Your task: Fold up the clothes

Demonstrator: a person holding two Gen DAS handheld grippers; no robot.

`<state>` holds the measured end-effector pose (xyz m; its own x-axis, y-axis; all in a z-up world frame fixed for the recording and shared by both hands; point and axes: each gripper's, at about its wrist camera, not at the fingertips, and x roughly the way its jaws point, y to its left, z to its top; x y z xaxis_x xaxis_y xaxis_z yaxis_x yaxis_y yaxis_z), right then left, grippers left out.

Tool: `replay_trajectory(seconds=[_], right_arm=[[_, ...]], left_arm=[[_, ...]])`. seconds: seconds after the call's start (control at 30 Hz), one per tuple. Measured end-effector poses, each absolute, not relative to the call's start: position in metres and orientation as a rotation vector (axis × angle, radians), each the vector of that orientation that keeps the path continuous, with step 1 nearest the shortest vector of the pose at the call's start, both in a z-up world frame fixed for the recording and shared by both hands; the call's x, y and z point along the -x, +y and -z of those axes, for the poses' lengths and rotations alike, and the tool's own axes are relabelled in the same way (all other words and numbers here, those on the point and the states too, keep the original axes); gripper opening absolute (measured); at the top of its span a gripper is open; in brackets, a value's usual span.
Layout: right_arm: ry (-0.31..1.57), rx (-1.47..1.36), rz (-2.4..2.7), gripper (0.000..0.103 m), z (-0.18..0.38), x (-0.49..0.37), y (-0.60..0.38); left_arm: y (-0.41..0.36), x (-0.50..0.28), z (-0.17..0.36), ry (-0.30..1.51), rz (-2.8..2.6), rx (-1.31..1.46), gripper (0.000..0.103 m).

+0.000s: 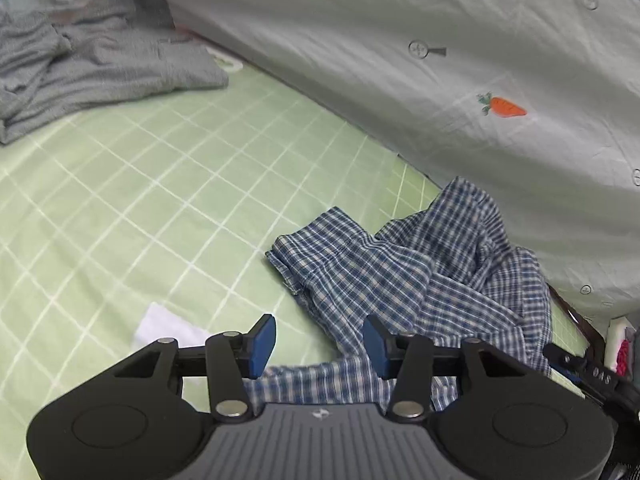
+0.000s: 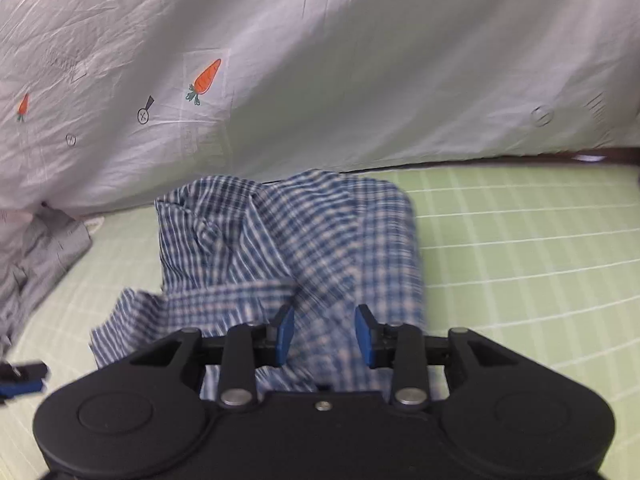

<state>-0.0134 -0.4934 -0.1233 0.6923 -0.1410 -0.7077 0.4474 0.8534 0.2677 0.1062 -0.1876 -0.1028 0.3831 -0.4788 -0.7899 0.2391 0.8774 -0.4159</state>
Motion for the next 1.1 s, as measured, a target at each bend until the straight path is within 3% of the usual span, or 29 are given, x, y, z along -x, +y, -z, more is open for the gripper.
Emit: replay_trajectory(seconds=[0.13, 0.17, 0.2, 0.23, 0.4, 0.57, 0.73, 0.83, 0.9, 1.03, 1.1], right_arm=[[0.785, -0.503, 0.303, 0.044, 0.150, -0.023, -0.493], [0.787, -0.501, 0.286, 0.035, 0.153, -0.028, -0.490], [0.786, -0.497, 0.267, 0.011, 0.156, -0.033, -0.487], [0.781, -0.483, 0.247, 0.002, 0.156, -0.035, -0.484], [0.648, -0.446, 0.209, 0.002, 0.113, -0.001, -0.477], [0.462, -0.510, 0.413, 0.002, 0.061, 0.086, -0.517], [0.631, -0.311, 0.799, 0.003, 0.076, 0.125, -0.559], [0.666, -0.325, 0.821, 0.010, 0.082, 0.135, -0.563], [0.655, -0.309, 0.779, 0.038, 0.081, 0.133, -0.555], [0.642, -0.302, 0.622, 0.055, 0.086, 0.105, -0.539], [0.640, -0.392, 0.562, 0.074, 0.095, 0.088, -0.543]], left_arm=[[-0.202, -0.117, 0.117, 1.119, 0.461, 0.205, 0.050], [-0.204, -0.117, 0.119, 1.126, 0.463, 0.204, 0.050], [-0.205, -0.117, 0.122, 1.131, 0.464, 0.203, 0.050], [-0.205, -0.117, 0.124, 1.133, 0.462, 0.201, 0.050], [-0.196, -0.111, 0.128, 1.140, 0.417, 0.200, 0.050], [-0.185, -0.106, 0.123, 1.120, 0.384, 0.204, 0.050], [-0.196, -0.100, 0.121, 1.128, 0.420, 0.196, 0.050], [-0.207, -0.092, 0.117, 1.127, 0.465, 0.178, 0.050], [-0.215, -0.086, 0.116, 1.130, 0.494, 0.166, 0.050], [-0.231, -0.075, 0.118, 1.146, 0.540, 0.138, 0.050], [-0.236, -0.070, 0.119, 1.152, 0.558, 0.130, 0.050]])
